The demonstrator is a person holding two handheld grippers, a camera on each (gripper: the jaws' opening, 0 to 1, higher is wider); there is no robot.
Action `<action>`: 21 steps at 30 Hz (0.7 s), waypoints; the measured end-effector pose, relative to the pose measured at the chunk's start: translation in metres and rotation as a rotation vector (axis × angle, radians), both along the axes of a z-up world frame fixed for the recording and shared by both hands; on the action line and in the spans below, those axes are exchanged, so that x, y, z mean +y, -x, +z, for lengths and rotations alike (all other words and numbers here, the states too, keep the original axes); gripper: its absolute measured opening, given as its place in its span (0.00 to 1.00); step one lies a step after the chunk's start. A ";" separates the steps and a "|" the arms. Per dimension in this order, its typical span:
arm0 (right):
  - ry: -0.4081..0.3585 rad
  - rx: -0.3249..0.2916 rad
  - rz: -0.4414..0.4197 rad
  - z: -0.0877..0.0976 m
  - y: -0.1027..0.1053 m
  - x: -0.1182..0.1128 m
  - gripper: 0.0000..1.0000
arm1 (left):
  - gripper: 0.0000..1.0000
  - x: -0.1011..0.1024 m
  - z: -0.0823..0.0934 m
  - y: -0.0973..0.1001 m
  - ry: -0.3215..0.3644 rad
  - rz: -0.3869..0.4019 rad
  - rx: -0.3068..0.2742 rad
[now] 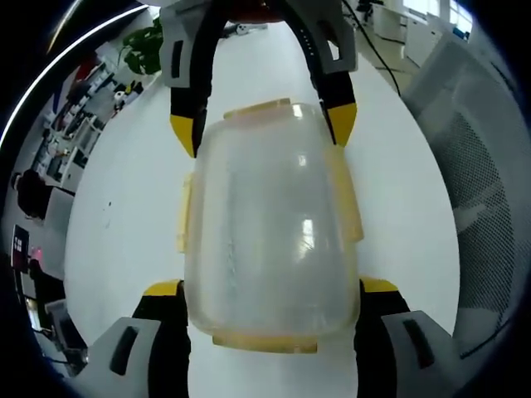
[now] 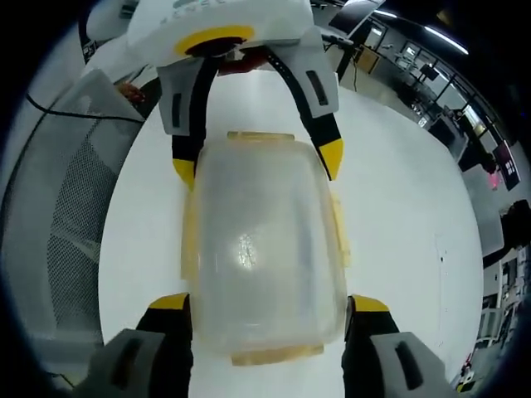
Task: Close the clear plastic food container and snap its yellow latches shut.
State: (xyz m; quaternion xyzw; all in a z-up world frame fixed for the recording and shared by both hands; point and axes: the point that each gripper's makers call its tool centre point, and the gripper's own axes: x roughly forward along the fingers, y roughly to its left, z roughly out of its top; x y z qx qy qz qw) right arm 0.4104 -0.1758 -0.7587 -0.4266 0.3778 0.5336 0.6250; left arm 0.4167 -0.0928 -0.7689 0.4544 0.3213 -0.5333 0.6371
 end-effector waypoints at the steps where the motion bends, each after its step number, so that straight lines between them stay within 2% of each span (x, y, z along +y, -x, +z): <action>1: -0.001 0.000 0.000 0.000 0.000 0.000 0.73 | 0.80 0.000 0.000 0.000 0.000 -0.001 0.000; 14: 0.000 -0.002 0.001 0.000 -0.003 0.000 0.74 | 0.80 0.000 0.000 -0.002 -0.004 0.006 -0.003; 21: -0.014 -0.024 -0.004 0.000 -0.003 0.001 0.74 | 0.80 -0.001 0.000 -0.002 0.004 0.015 -0.012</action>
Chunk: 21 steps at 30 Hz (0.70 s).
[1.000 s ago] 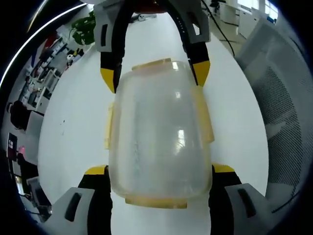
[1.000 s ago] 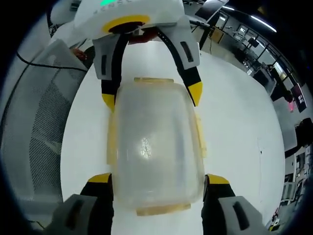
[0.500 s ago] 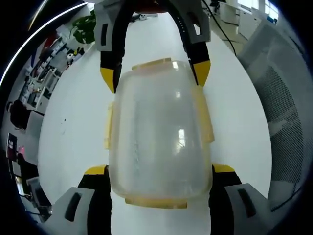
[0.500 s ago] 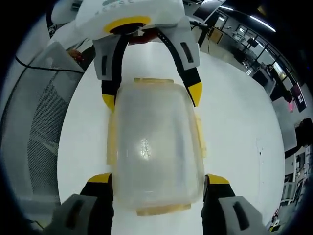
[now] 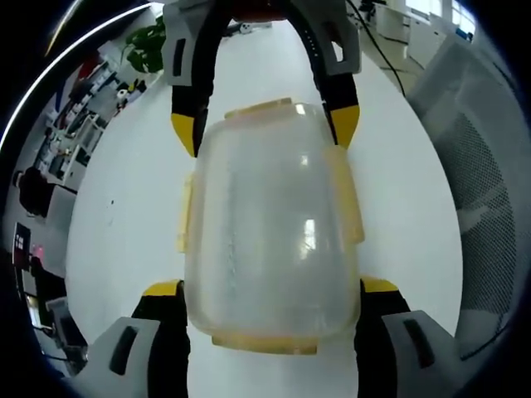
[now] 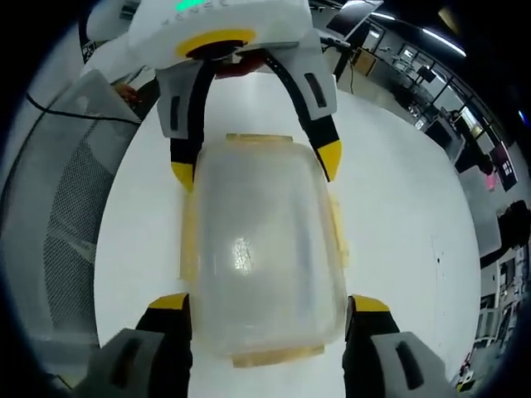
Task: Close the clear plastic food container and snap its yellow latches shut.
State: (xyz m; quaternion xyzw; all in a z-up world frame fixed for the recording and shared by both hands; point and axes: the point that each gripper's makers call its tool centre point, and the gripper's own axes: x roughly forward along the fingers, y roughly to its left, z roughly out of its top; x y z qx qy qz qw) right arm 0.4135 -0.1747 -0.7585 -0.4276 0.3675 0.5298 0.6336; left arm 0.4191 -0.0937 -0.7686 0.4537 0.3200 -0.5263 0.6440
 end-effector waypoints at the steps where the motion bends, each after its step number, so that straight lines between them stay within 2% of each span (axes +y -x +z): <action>1: -0.007 -0.004 -0.004 0.001 0.000 0.000 0.74 | 0.80 0.000 0.000 0.000 0.001 0.000 -0.001; 5: -0.027 -0.024 -0.015 0.005 0.001 -0.003 0.78 | 0.82 0.001 0.004 -0.002 0.019 0.035 -0.016; 6: -0.037 -0.029 -0.016 0.006 0.001 -0.002 0.78 | 0.84 0.000 0.006 -0.003 0.045 0.048 -0.021; 11: -0.065 -0.034 -0.064 0.008 0.002 -0.003 0.78 | 0.86 0.002 0.006 0.001 0.064 0.088 -0.008; 13: -0.072 -0.041 -0.080 0.009 0.003 -0.004 0.80 | 0.85 0.002 0.007 0.003 0.073 0.093 -0.020; 21: -0.150 -0.043 -0.178 0.015 0.010 -0.007 0.80 | 0.86 0.002 0.012 0.008 0.125 0.156 -0.019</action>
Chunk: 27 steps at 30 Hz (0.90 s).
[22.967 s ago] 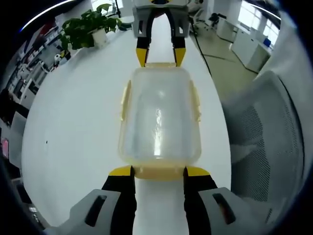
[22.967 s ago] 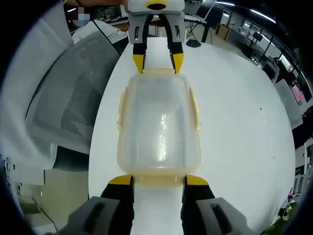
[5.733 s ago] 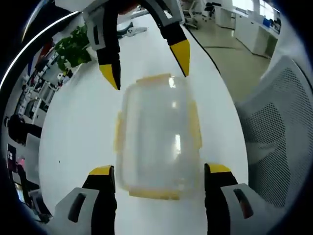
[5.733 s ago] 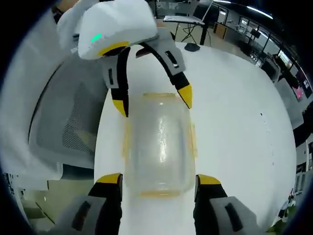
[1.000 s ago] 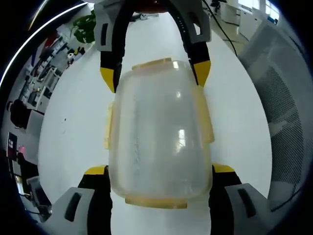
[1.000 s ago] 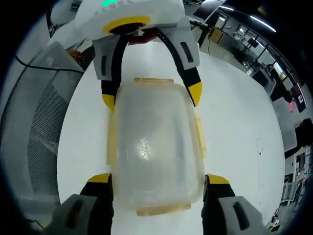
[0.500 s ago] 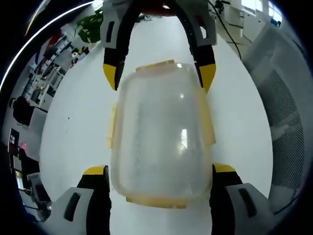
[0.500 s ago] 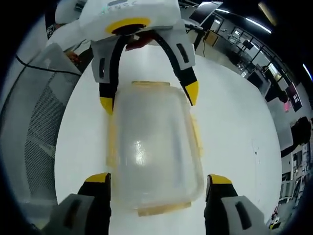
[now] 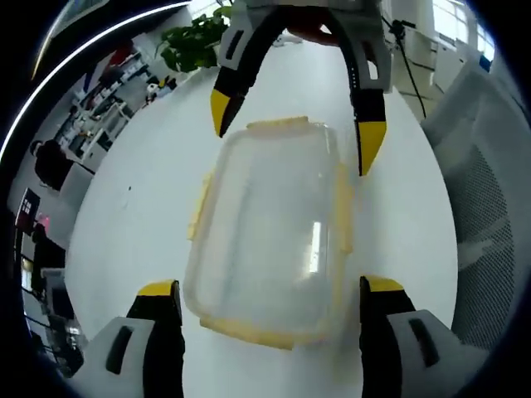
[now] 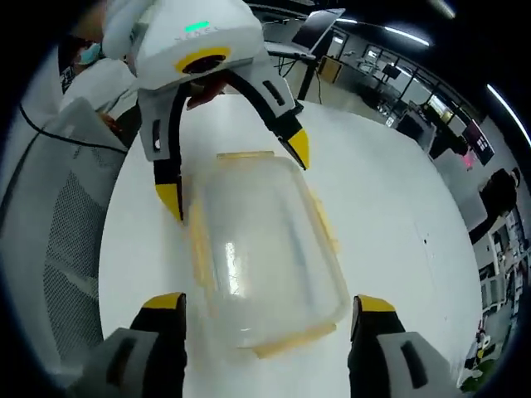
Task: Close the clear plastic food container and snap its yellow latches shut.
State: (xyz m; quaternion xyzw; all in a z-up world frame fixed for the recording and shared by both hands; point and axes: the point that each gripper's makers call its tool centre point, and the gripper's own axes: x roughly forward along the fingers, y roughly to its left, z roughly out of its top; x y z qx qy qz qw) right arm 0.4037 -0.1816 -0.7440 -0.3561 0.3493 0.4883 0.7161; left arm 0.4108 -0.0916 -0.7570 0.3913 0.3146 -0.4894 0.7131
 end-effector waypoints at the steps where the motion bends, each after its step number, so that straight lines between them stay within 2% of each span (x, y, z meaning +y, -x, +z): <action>1: -0.013 0.000 -0.010 0.001 0.001 0.000 0.80 | 0.86 0.000 0.001 0.000 0.007 0.007 -0.003; 5: -0.058 -0.011 -0.079 0.005 0.005 -0.005 0.80 | 0.86 0.002 0.003 0.003 0.028 0.040 0.005; 7: -0.115 -0.001 -0.123 0.008 0.009 -0.002 0.80 | 0.87 0.003 0.004 0.006 0.043 0.058 0.009; 12: -0.126 -0.005 -0.156 0.005 0.018 -0.007 0.82 | 0.88 0.008 0.007 0.013 0.100 0.124 0.021; 19: -0.178 -0.012 -0.224 0.005 0.028 -0.013 0.83 | 0.89 0.020 -0.001 0.026 0.115 0.164 0.025; 24: -0.189 -0.012 -0.254 0.003 0.035 -0.020 0.82 | 0.88 0.027 -0.006 0.036 0.148 0.224 0.058; 27: -0.210 -0.001 -0.284 0.003 0.038 -0.022 0.82 | 0.88 0.029 -0.005 0.039 0.167 0.242 0.058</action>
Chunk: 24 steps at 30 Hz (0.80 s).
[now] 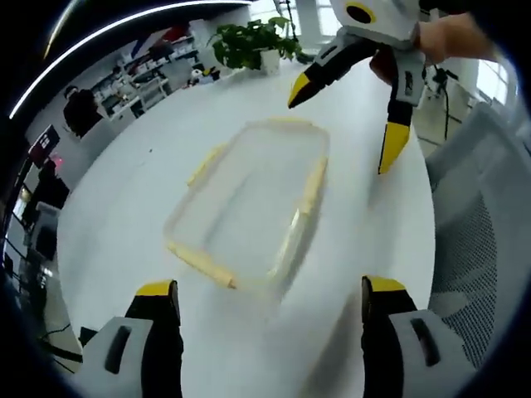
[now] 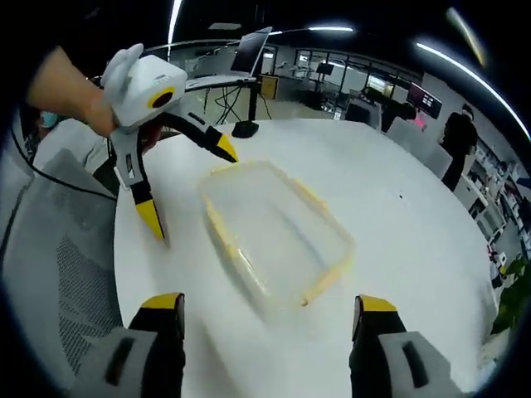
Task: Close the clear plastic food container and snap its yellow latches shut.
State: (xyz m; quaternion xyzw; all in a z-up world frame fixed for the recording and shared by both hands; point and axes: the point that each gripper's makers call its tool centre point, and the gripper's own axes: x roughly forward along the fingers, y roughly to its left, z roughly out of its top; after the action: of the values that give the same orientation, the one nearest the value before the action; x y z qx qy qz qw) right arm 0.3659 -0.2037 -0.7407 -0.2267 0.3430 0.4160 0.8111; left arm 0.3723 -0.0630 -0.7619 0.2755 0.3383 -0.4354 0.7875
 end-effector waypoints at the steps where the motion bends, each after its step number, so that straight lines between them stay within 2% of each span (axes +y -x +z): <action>1: 0.000 -0.002 -0.005 0.000 0.001 -0.001 0.82 | 0.88 0.001 0.000 0.002 0.002 0.002 -0.002; 7: -0.020 -0.009 -0.034 0.001 0.006 -0.004 0.82 | 0.87 0.004 0.001 0.009 0.012 0.008 -0.004; 10: -0.040 -0.017 -0.053 0.004 0.009 -0.005 0.82 | 0.87 0.005 0.005 0.011 0.042 0.032 -0.007; 12: -0.022 -0.029 -0.048 0.003 0.013 -0.008 0.81 | 0.87 0.007 0.005 0.013 0.043 0.039 -0.014; 17: -0.076 -0.034 -0.091 0.004 0.021 -0.012 0.81 | 0.87 0.012 0.006 0.019 0.051 0.046 -0.036; 24: -0.109 -0.041 -0.114 0.003 0.036 -0.017 0.80 | 0.87 0.018 0.004 0.033 0.078 0.062 -0.022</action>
State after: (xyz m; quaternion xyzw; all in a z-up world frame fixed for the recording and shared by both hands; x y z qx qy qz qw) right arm 0.3296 -0.2208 -0.7381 -0.1706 0.3156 0.3827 0.8514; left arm 0.3396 -0.0446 -0.7579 0.2386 0.3207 -0.4208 0.8143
